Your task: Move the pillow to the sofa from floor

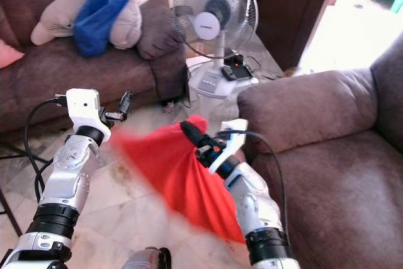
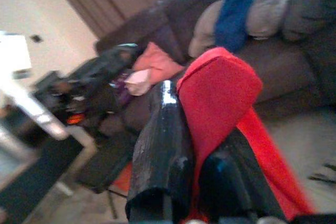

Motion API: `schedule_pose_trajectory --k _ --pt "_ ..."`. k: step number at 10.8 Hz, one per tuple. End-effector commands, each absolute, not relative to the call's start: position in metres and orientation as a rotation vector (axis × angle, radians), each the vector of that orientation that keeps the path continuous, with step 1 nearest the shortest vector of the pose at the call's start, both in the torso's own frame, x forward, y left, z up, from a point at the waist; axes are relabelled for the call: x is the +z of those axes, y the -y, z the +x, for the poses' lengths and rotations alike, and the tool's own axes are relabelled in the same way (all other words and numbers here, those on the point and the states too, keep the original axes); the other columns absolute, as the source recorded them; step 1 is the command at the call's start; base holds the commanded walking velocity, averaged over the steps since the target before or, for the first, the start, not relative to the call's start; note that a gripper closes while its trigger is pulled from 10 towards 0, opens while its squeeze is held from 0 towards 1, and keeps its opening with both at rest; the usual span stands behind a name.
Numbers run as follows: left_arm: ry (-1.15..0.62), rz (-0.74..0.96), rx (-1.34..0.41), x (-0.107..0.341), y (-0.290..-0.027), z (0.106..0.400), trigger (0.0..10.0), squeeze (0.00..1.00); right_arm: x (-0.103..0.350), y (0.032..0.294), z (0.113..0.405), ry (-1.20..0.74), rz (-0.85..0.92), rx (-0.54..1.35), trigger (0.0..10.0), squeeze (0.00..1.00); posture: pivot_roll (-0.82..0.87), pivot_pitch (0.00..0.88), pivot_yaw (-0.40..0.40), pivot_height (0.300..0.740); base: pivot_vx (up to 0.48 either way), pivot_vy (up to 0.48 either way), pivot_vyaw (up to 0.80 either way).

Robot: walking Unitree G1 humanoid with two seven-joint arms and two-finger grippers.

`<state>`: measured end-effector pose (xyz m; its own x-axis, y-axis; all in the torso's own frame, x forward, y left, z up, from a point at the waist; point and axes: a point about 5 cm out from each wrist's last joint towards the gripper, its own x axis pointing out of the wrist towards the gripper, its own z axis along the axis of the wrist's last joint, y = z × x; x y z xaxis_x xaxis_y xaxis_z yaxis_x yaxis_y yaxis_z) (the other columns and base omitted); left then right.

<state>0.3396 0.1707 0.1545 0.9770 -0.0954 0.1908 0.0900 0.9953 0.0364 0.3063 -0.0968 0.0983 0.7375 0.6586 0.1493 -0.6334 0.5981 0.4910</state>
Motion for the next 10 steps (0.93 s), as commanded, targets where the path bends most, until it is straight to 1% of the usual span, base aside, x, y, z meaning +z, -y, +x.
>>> schedule_pose_trajectory --k 1,2,3,4,6,8,9,10 --pt "0.163 0.003 -0.095 0.146 -0.170 0.338 10.0 0.00 0.118 0.108 0.323 0.054 0.504 0.647 10.0 0.00 0.12 0.027 0.028 0.740 0.000 0.000 0.00" --pt "0.122 -0.035 -0.112 0.137 -0.167 0.333 10.0 0.00 0.106 0.135 0.334 -0.010 0.480 0.411 10.0 0.00 0.11 0.029 0.027 0.740 0.000 0.000 0.00" --pt "0.104 -0.054 -0.113 0.133 -0.168 0.328 10.0 0.00 0.099 0.153 0.337 -0.046 0.439 0.264 10.0 0.00 0.11 0.031 0.024 0.740 0.000 0.000 0.00" --pt "0.090 -0.073 -0.081 0.129 -0.177 0.321 10.0 0.00 0.096 0.166 0.338 -0.050 0.429 0.177 10.0 0.00 0.12 0.034 0.022 0.740 0.000 0.000 0.00" --pt "0.085 -0.055 -0.028 0.124 -0.187 0.308 10.0 0.00 0.092 0.166 0.339 -0.058 0.441 0.150 10.0 0.00 0.13 0.037 0.017 0.740 0.000 0.000 0.00" --pt "0.023 -0.179 0.034 0.104 -0.195 0.297 10.0 0.00 0.086 0.161 0.340 -0.080 0.444 0.130 10.0 0.00 0.13 0.035 0.013 0.740 0.000 0.000 0.00" --pt "-0.009 -0.282 0.097 0.094 -0.208 0.295 10.0 1.00 0.087 0.160 0.341 -0.076 0.447 0.143 10.0 0.00 0.12 0.033 0.009 0.740 0.000 0.000 0.00" --pt "-0.005 -0.332 0.143 0.095 -0.218 0.295 10.0 1.00 0.089 0.159 0.341 -0.072 0.442 0.194 10.0 0.00 0.12 0.030 0.008 0.740 0.000 0.000 0.00"
